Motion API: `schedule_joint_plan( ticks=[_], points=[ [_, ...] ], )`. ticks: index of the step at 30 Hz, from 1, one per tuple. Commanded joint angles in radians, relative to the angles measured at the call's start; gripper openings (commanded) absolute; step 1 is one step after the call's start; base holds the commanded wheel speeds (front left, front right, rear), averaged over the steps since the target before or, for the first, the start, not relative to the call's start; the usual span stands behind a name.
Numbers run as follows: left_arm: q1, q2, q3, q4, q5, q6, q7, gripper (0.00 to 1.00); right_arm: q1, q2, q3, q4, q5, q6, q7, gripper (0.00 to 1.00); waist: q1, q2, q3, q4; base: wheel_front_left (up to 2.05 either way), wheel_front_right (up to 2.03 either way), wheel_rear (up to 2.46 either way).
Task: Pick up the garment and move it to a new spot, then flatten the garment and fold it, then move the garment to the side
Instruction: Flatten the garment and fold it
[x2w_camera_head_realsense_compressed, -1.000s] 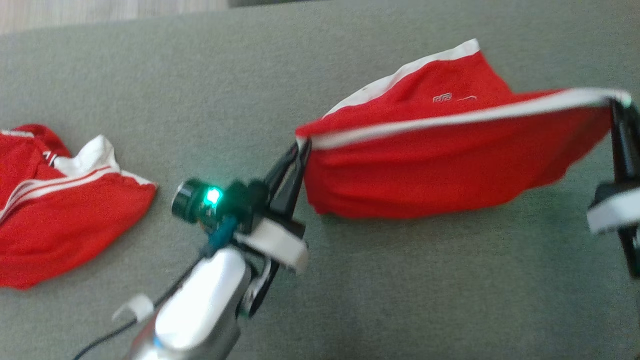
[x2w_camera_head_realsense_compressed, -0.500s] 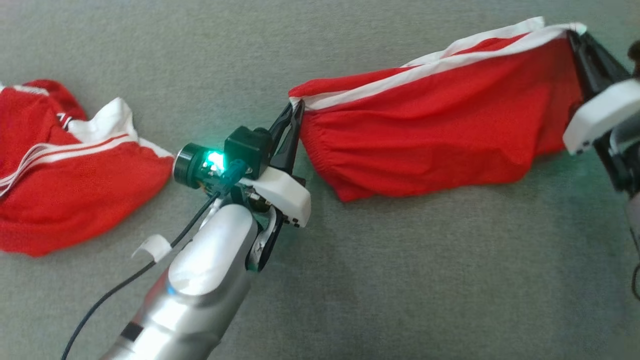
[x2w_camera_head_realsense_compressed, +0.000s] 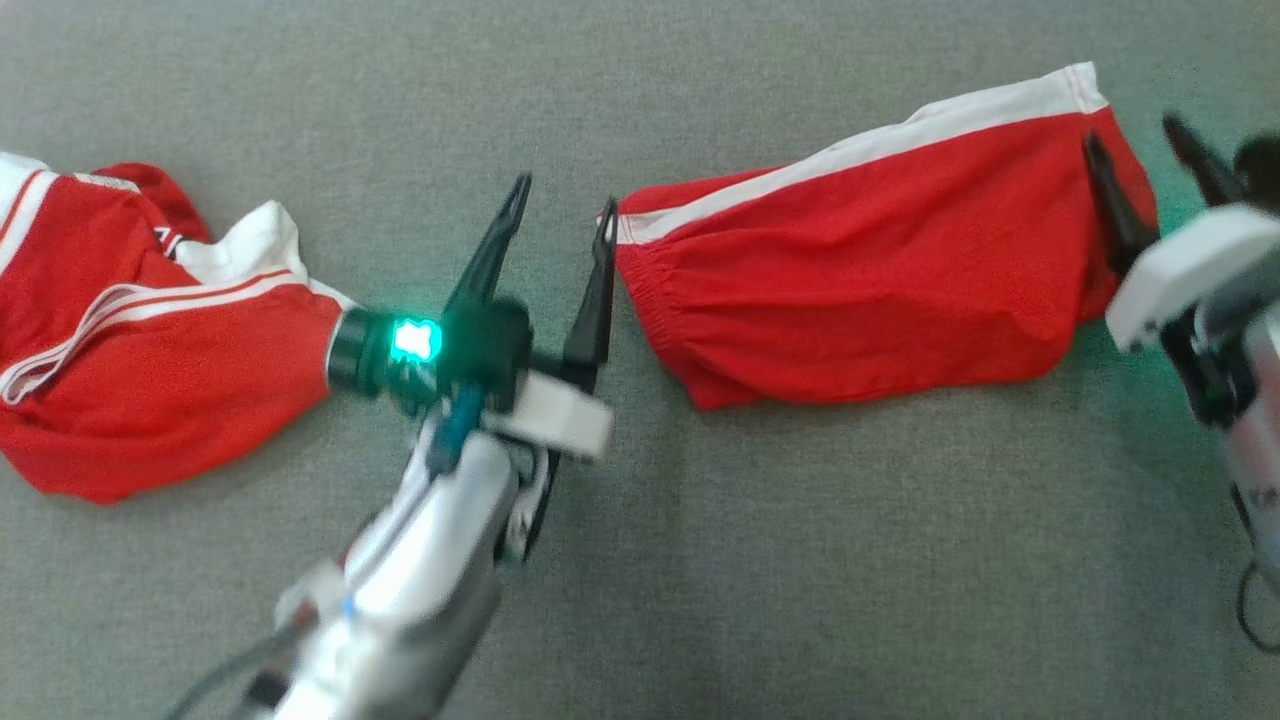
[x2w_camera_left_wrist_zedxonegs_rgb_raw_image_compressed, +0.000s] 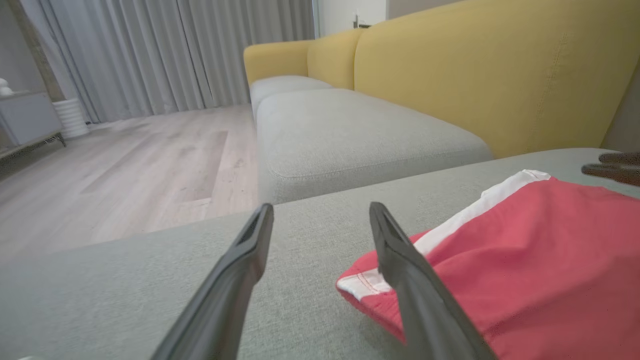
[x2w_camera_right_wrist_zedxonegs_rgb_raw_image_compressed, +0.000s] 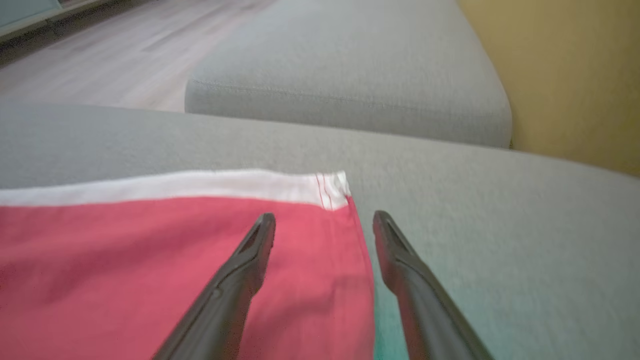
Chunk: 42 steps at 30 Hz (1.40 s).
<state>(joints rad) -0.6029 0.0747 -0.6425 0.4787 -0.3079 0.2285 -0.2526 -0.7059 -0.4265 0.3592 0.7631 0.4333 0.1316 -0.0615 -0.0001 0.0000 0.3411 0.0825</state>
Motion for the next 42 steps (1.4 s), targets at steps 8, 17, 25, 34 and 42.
schedule_joint_plan(
  ticks=[8, 17, 25, 34, 42],
  points=[
    [0.261, 0.038, 0.086, -0.328, 0.134, 0.111, -0.009, 1.0, 0.048, -0.067, -0.019, 0.121, 0.125, -0.001, 0.091, 1.0, 0.0001, 0.0, -0.03, 0.085, 0.0, 0.0, 0.0],
    [0.402, 0.019, 0.127, -0.422, 0.174, 0.117, -0.009, 1.0, 0.099, -0.102, 0.029, 0.156, 0.234, -0.001, 0.194, 0.0, 0.0001, 0.0, -0.091, 0.141, 0.0, 0.0, 0.0],
    [0.462, 0.041, 0.182, -0.453, 0.217, 0.115, -0.009, 1.0, 0.143, -0.179, 0.027, 0.18, 0.224, -0.001, 0.111, 0.0, 0.0001, 0.0, -0.157, 0.052, 0.0, 0.0, 0.0],
    [0.481, 0.048, 0.221, -0.444, 0.225, 0.094, -0.009, 1.0, 0.111, -0.212, -0.009, 0.138, 0.169, -0.001, 0.006, 0.0, 0.0001, 0.0, -0.17, -0.033, 0.0, 0.0, 0.0],
    [0.482, 0.041, 0.23, -0.443, 0.235, 0.076, -0.009, 1.0, 0.078, -0.132, 0.006, -0.061, 0.164, -0.001, 0.047, 0.0, 0.0001, 0.0, -0.184, -0.051, 0.0, 0.0, 0.0]
  ],
)
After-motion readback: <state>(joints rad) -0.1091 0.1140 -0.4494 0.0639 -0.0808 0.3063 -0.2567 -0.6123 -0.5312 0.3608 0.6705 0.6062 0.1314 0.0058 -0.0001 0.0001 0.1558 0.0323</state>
